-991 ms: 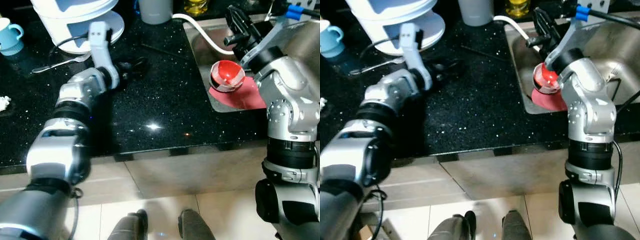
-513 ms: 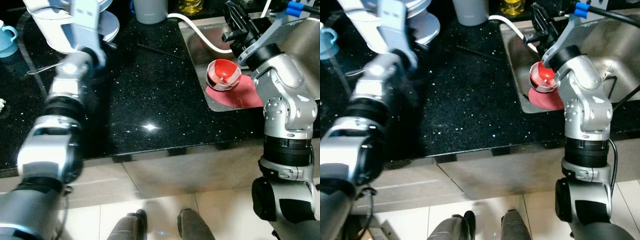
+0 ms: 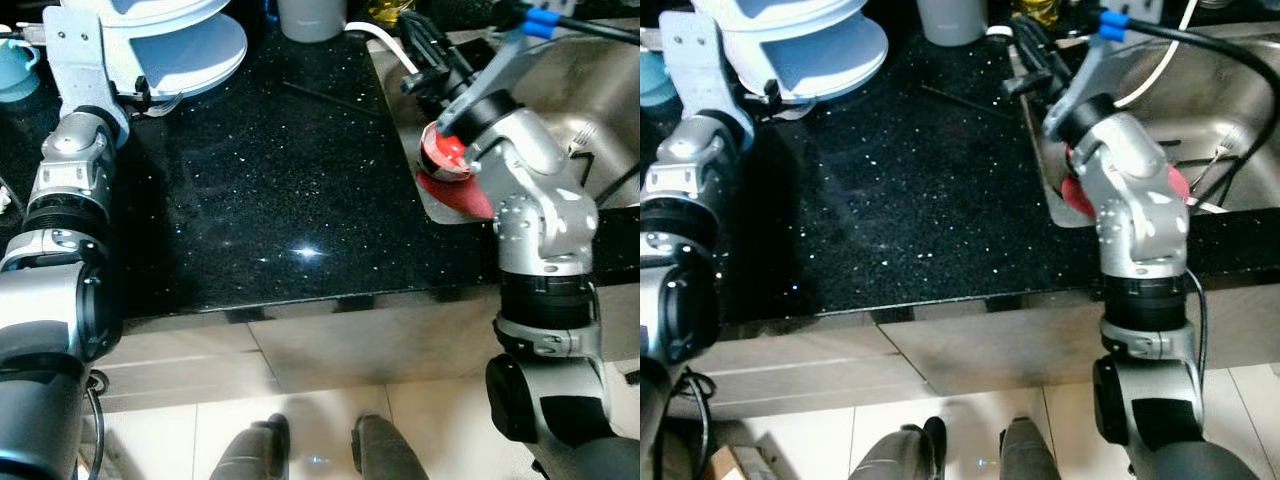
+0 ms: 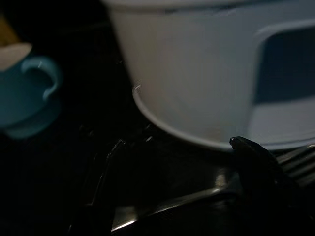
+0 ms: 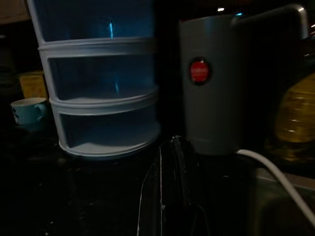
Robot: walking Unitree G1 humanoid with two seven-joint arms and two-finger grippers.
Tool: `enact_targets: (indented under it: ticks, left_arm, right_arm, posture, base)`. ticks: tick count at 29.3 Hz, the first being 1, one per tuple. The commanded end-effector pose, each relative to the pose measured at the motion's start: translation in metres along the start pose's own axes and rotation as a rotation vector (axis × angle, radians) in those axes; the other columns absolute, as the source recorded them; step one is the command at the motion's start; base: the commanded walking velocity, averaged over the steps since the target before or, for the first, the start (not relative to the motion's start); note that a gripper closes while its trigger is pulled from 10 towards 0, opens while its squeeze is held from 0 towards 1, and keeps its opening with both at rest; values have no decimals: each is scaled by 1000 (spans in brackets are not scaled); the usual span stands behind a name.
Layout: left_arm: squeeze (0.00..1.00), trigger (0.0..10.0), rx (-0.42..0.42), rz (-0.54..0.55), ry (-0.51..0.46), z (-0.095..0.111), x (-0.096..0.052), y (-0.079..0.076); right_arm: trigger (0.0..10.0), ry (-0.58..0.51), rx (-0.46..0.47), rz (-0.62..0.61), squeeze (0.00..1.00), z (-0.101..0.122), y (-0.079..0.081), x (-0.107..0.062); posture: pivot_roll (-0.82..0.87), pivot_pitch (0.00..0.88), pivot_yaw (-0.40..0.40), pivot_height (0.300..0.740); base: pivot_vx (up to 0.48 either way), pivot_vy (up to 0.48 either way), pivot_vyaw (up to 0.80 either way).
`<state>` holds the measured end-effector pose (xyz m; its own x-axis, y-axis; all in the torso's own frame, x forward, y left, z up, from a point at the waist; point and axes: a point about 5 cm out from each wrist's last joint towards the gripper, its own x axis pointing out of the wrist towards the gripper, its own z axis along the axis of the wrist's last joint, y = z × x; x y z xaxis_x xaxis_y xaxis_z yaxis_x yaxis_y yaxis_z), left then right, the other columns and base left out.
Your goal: Kitchen organization
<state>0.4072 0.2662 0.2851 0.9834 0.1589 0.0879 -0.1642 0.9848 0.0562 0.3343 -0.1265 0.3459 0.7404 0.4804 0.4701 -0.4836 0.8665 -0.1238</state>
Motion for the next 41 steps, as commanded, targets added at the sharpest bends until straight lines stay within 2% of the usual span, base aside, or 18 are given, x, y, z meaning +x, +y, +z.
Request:
enact_targets:
  ticks: [1, 10, 13, 16, 20, 21, 22, 25, 26, 30, 31, 33, 35, 36, 37, 39, 40, 41]
  left_arm:
    - [0, 10000, -17, 51, 11, -3, -3, 20]
    - [0, 10000, -45, 52, 3, -4, -6, 30]
    - [0, 10000, -76, 23, 30, -9, -6, 30]
    - [0, 10000, -155, -80, 119, -20, -7, 25]
    - [0, 10000, -167, -412, 201, -28, -11, -2]
    - [0, 10000, -167, -412, 201, -28, -11, -2]
    - [0, 10000, -167, -479, 198, -27, -12, -9]
    - [0, 10000, -224, -668, 200, -26, -15, -45]
    - [0, 10000, -224, -668, 200, -26, -15, -45]
    - [0, 10000, -276, -789, 217, -28, -21, -69]
    - [0, 10000, -287, -848, 228, -30, -25, -83]
    - [0, 10000, -287, -848, 228, -30, -25, -83]
    - [0, 10000, -324, -977, 229, -26, -34, -113]
    - [0, 10000, -324, -977, 229, -26, -34, -113]
    - [0, 10000, -332, -1026, 218, -22, -38, -125]
    - [0, 10000, -300, -1050, 119, -8, -42, -140]
    - [0, 10000, -300, -1050, 119, -8, -42, -140]
    - [0, 10000, -126, -908, -59, 9, -39, -144]
  right_arm:
    - [10000, 17, 18, 50, 0, -3, 11, 7]
    - [10000, 1, 91, 107, 0, -2, 23, 16]
    - [10000, 2, 96, 114, 0, -2, 23, 14]
    - [10000, 5, 92, 112, 0, -1, 21, 13]
    - [10000, 7, 78, 96, 0, -1, 19, 10]
    - [10000, 7, 78, 96, 0, -1, 19, 10]
    - [10000, 7, 75, 91, 0, -1, 18, 10]
    - [10000, 2, 68, 72, 0, -1, 14, 8]
    - [10000, 2, 68, 72, 0, -1, 14, 8]
    - [10000, -4, 66, 67, 0, -1, 13, 9]
    - [10000, -10, 64, 67, 0, 0, 13, 10]
    - [10000, -10, 64, 67, 0, 0, 13, 10]
    - [10000, -20, 58, 60, 0, 1, 12, 9]
    - [10000, -20, 58, 60, 0, 1, 12, 9]
    - [10000, -23, 56, 54, 0, 1, 11, 10]
    - [10000, -33, 50, 43, 0, 1, 10, 8]
    - [10000, -33, 50, 43, 0, 1, 10, 8]
    - [10000, -54, 48, 8, 0, 3, 5, 4]
  posture:
    - [-109, 254, 34, 740]
    - [-105, 265, 9, 740]
    - [-112, 267, 2, 740]
    - [-123, 266, 6, 740]
    - [-134, 254, 23, 740]
    - [-134, 254, 23, 740]
    - [-134, 248, 28, 740]
    - [-124, 225, 41, 740]
    - [-124, 225, 41, 740]
    - [-122, 214, 48, 740]
    - [-121, 211, 54, 740]
    - [-121, 211, 54, 740]
    - [-119, 198, 65, 740]
    - [-119, 198, 65, 740]
    - [-120, 186, 74, 740]
    - [-121, 176, 80, 740]
    - [-121, 176, 80, 740]
    - [-111, 134, 98, 740]
  base:
    - [0, 0, 0]
    - [0, 0, 0]
    - [0, 0, 0]
    - [0, 0, 0]
    - [0, 0, 0]
    - [0, 0, 0]
    - [0, 0, 0]
    - [0, 0, 0]
    - [0, 0, 0]
    - [0, 0, 0]
    - [0, 0, 0]
    - [0, 0, 0]
    - [0, 0, 0]
    - [0, 0, 0]
    - [0, 0, 0]
    - [0, 0, 0]
    - [0, 0, 0]
    - [0, 0, 0]
